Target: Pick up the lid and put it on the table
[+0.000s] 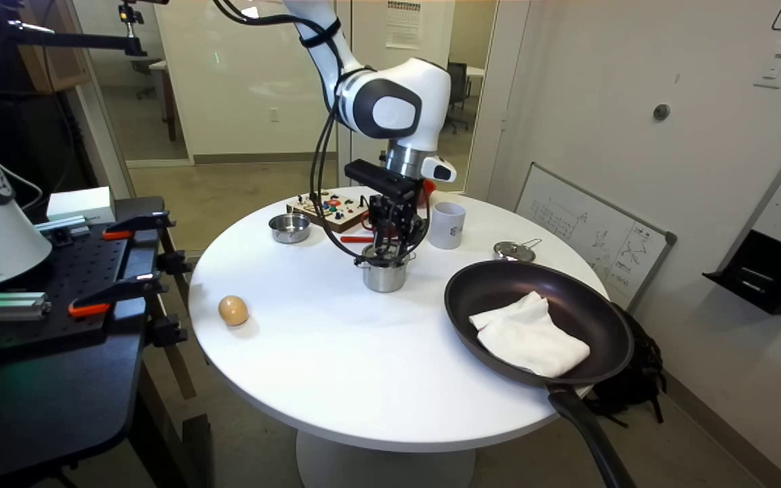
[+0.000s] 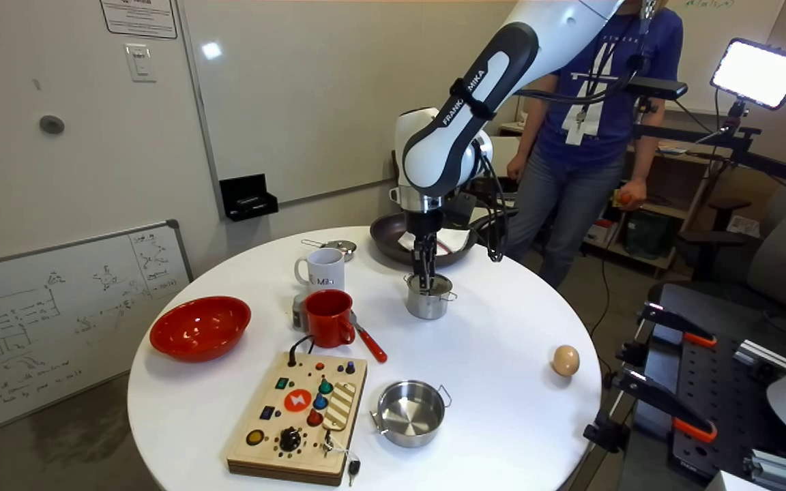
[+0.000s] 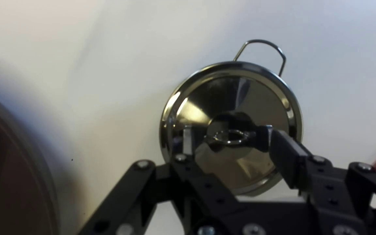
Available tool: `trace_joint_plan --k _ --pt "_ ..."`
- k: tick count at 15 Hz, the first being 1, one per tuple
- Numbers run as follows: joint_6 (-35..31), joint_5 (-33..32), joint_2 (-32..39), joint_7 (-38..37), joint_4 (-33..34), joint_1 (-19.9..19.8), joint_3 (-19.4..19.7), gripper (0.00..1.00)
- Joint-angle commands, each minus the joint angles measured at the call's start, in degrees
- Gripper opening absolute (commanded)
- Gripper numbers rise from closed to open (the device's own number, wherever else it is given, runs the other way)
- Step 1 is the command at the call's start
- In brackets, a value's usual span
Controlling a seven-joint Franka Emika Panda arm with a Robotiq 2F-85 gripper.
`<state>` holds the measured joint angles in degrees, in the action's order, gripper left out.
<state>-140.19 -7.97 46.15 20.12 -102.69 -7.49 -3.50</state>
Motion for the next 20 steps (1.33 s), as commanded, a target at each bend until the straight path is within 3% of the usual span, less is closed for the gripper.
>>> trace_joint_plan --k 1,2,5,6,10,13,14,16,18,20 --pt "2.83 0.08 0.95 -1.4 1.6 1.35 1.27 0.94" --pt "3.15 0.06 0.97 -1.37 1.56 1.37 1.35 0.94" --pt "3.99 0.0 0.99 -1.54 1.57 1.62 1.45 0.8" --pt "4.23 -0.03 1.0 -1.53 1.6 1.69 1.44 0.61" --pt "4.96 -0.19 0.95 -1.54 2.03 2.05 1.49 0.32" --pt "5.92 -0.38 0.86 -1.64 2.77 2.4 1.67 0.26" --pt "5.82 -0.45 0.99 -1.59 2.81 2.45 1.68 0.31" --pt "5.81 -0.62 1.08 -1.63 2.93 2.64 1.85 0.26" --pt "5.87 -0.71 1.11 -1.67 3.02 2.86 1.93 0.1" --pt "5.85 -0.89 1.02 -1.65 3.08 3.1 2.05 0.07"
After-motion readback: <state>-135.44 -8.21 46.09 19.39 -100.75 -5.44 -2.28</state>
